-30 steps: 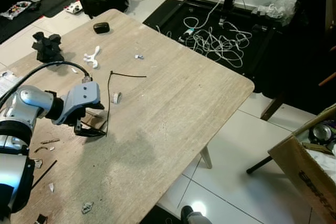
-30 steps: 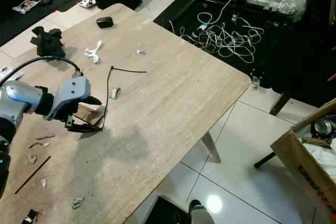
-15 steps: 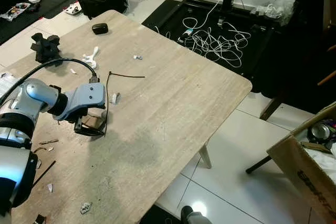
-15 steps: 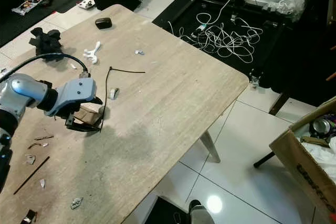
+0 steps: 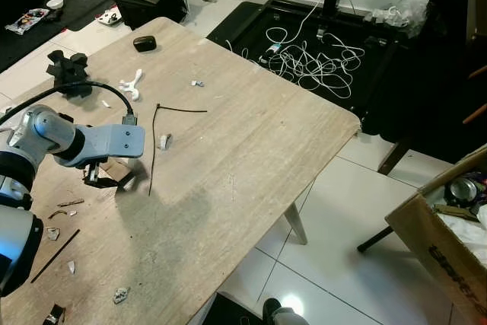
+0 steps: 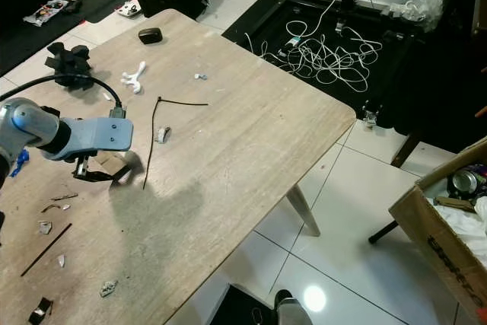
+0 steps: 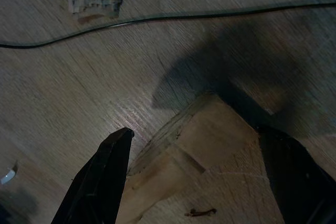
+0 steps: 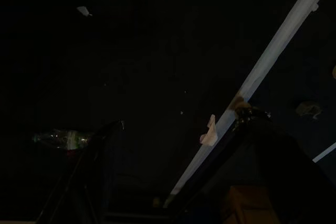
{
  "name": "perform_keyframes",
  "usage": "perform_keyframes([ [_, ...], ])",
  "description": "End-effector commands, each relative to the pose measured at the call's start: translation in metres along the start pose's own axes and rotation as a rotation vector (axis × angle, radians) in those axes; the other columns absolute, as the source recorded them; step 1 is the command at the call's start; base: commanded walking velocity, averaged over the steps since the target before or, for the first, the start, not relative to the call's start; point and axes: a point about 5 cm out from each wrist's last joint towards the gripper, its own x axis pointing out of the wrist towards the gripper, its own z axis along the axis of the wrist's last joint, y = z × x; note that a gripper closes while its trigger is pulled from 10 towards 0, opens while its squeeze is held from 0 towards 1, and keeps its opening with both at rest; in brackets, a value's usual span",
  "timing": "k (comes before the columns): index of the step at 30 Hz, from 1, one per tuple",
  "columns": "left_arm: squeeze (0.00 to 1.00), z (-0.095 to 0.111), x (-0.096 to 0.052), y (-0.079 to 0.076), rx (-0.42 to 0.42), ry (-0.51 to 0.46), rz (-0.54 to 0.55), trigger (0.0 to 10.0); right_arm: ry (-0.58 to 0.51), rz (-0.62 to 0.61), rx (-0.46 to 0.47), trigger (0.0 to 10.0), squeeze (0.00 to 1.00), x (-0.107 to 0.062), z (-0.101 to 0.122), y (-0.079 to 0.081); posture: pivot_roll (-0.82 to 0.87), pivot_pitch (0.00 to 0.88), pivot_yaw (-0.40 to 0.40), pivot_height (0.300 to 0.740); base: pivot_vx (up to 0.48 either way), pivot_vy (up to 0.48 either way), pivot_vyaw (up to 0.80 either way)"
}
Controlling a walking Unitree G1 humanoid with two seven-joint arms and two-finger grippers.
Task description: Picking trash to rubbish bin
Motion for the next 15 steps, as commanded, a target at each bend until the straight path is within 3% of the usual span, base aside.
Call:
perform_keyframes([
  [1,0.0,-0.031,0.009,-0.026,-0.074,0.117,-0.139,10.0,0.069,-0.005,0.022,10.0,0.0,-0.004,-0.021,0.001,-0.36,0.385,0.156,0.74,0.0,0.0,0.0],
  [9,0.0,-0.032,0.016,-0.03,-0.036,0.162,-0.138,10.0,0.071,-0.01,0.025,10.0,0.0,-0.005,-0.022,0.0,-0.36,0.383,0.158,0.74,0.0,0.0,0.0],
  [15,0.0,-0.029,0.02,-0.026,0.096,0.225,-0.086,10.0,0.073,-0.015,0.03,10.0,0.0,-0.005,-0.023,-0.001,-0.35,0.385,0.16,0.74,0.0,0.0,0.0],
])
